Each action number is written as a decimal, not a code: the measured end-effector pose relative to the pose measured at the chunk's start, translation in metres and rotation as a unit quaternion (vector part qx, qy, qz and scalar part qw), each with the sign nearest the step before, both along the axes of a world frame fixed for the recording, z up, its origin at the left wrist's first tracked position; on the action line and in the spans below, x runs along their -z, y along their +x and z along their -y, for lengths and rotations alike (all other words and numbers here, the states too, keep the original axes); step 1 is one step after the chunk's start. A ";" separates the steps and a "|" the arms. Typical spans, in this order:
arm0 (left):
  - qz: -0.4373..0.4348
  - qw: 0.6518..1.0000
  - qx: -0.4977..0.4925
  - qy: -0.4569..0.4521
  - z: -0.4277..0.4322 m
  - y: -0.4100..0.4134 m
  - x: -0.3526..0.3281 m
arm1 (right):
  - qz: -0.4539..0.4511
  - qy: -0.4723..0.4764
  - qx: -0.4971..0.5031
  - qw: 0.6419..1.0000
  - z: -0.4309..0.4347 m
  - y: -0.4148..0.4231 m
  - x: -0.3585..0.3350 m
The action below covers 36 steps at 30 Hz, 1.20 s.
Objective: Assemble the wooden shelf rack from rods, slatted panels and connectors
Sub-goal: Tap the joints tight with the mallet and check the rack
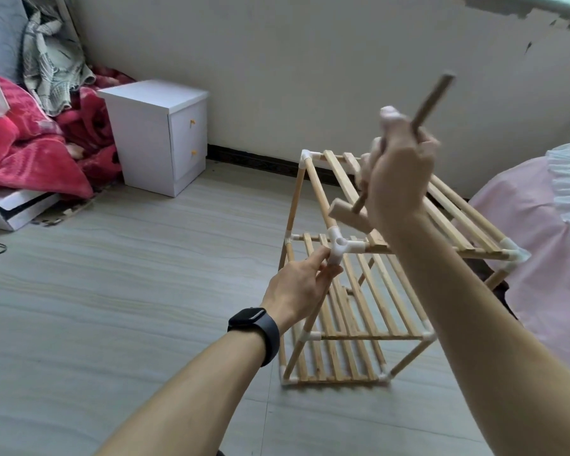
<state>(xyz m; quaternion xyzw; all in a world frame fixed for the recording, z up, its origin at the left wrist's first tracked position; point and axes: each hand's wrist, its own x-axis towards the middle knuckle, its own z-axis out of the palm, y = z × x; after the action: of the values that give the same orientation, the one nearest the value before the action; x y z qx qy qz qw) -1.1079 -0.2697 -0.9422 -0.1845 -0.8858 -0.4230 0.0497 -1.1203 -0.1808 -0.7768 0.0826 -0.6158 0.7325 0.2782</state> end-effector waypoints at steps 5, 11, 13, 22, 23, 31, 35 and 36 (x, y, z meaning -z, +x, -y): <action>-0.002 1.000 -0.006 0.004 0.001 0.000 -0.001 | 0.030 0.095 -0.007 0.995 0.008 0.003 0.011; 0.004 1.000 0.003 0.009 0.001 0.000 -0.002 | 0.064 0.034 0.010 0.997 -0.006 0.003 0.018; 0.011 1.000 0.012 0.015 0.004 0.000 -0.001 | 0.086 0.020 0.025 0.996 -0.017 0.006 0.016; -0.204 0.945 -0.044 -0.251 0.028 -0.077 -0.041 | 0.176 0.597 0.169 0.764 -0.074 0.042 0.073; -0.221 0.924 -0.019 -0.310 0.025 -0.087 -0.050 | 0.196 0.620 0.175 0.739 -0.072 0.045 0.084; -0.220 0.897 0.032 -0.381 0.017 -0.102 -0.054 | 0.177 0.656 0.245 0.691 -0.054 0.045 0.121; -0.260 0.896 0.031 -0.359 0.019 -0.086 -0.054 | 0.146 0.637 0.260 0.711 -0.058 0.045 0.118; -0.291 0.891 0.031 -0.348 0.018 -0.078 -0.055 | 0.131 0.628 0.259 0.722 -0.063 0.048 0.118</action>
<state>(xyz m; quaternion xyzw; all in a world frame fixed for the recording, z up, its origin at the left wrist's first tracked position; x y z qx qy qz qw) -1.1863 -0.2880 -0.8876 -0.3322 -0.9158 -0.0166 0.2253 -1.0725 -0.1175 -0.8946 -0.0212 -0.9625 0.0808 0.2583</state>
